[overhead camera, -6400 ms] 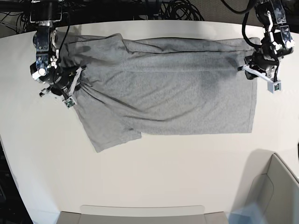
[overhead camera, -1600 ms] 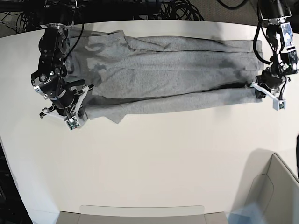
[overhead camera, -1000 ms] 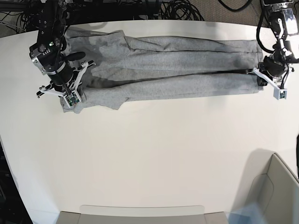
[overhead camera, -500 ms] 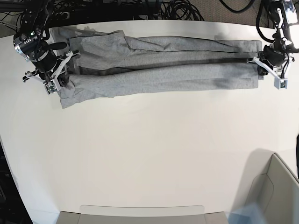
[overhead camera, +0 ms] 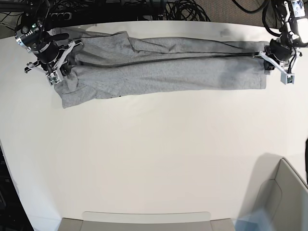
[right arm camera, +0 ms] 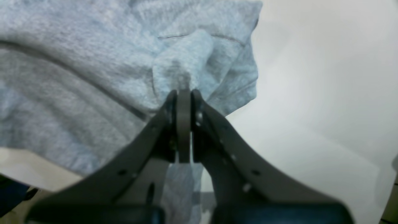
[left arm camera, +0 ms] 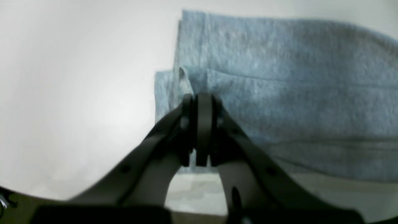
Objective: Fold the T-shirt properly
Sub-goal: 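Fold the hem with both grippers up over the folded shoulder edge, then release the hem and raise both grippers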
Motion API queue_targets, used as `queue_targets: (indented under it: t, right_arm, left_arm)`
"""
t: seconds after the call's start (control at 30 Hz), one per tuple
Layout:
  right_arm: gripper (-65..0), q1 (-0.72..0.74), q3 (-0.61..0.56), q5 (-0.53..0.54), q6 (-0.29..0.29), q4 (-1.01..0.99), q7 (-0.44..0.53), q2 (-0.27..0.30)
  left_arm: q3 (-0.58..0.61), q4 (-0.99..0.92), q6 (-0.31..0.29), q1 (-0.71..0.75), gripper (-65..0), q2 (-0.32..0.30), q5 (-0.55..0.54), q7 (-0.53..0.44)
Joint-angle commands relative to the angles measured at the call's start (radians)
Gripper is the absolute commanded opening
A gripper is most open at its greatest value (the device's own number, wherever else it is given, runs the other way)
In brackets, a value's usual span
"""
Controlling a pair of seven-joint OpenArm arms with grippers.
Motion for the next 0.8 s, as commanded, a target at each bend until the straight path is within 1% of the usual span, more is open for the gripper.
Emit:
queue_targets:
  t: [0.0,0.03,0.07,0.1,0.13,0.17,0.23,0.3,0.37,0.43,0.47,0.57,0.6,0.67,0.77]
  right_arm:
    - [-65.0,-0.002,0.005,0.004,0.008,0.019,0.017,0.011]
    - [-65.0,-0.010,0.005,0.004,0.008,0.019,0.017,0.011]
    - [-65.0,-0.011,0.005,0.004,0.008,0.019,0.017,0.013]
    - [-65.0,-0.011,0.005,0.004,0.008,0.019,0.017,0.013]
    - [-62.3,-0.011,0.005,0.004,0.008,0.019,0.017,0.013]
    - [-57.6,-0.011,0.005,0.004,0.008,0.019,0.017,0.013]
    - [-49.9,-0.014,0.005,0.004,0.010,0.019,0.017,0.013]
    - [-43.4,-0.016,0.002,0.004,0.033,0.019,0.017,0.013]
    - [-39.2,-0.010,0.005,0.006,0.090,0.016,0.017,0.013]
    - [-37.6,-0.010,0.005,0.006,0.134,0.013,0.017,0.014]
    - [-37.6,-0.008,0.005,0.006,0.146,0.011,0.017,0.014]
    - [-37.6,-0.008,0.005,0.006,0.147,0.011,0.017,0.016]
    - [-37.6,-0.008,0.002,0.006,0.147,0.011,0.017,0.025]
    - [-37.6,-0.002,-0.001,0.006,0.147,0.008,0.014,0.031]
    - [-37.6,-0.002,-0.001,0.006,0.147,-0.009,0.015,0.045]
  left_arm:
    - [-0.007,0.013,0.006,-0.002,-65.0,-0.017,0.004,-0.016]
    - [-0.007,0.013,0.006,-0.002,-65.0,-0.017,0.004,-0.016]
    - [-0.007,0.013,0.006,-0.002,-62.9,-0.017,0.004,-0.016]
    - [-0.007,0.013,0.006,-0.002,-58.7,-0.017,0.004,-0.016]
    - [-0.012,0.014,0.005,-0.002,-54.3,-0.017,0.002,-0.016]
    - [-0.015,0.017,0.005,-0.002,-49.3,-0.017,0.002,-0.016]
    - [-0.015,0.023,0.005,0.001,-43.7,-0.018,-0.001,-0.016]
    - [-0.012,0.036,0.005,0.016,-42.6,-0.023,-0.001,-0.016]
    - [-0.009,0.036,0.003,0.014,-42.5,-0.023,-0.003,-0.016]
    - [-0.009,0.022,0.003,0.011,-42.4,-0.023,-0.003,-0.016]
    - [-0.007,0.013,0.003,0.011,-42.1,-0.023,-0.004,-0.016]
    - [-0.007,-0.032,0.003,0.005,-41.0,-0.025,-0.003,-0.020]
    - [-0.007,-0.052,0.003,-0.007,-40.9,-0.028,-0.003,-0.022]
    - [-0.001,-0.092,0.003,-0.032,-40.9,-0.049,-0.004,-0.022]
    - [0.049,-0.155,0.001,-0.056,-40.9,-0.075,-0.004,-0.029]
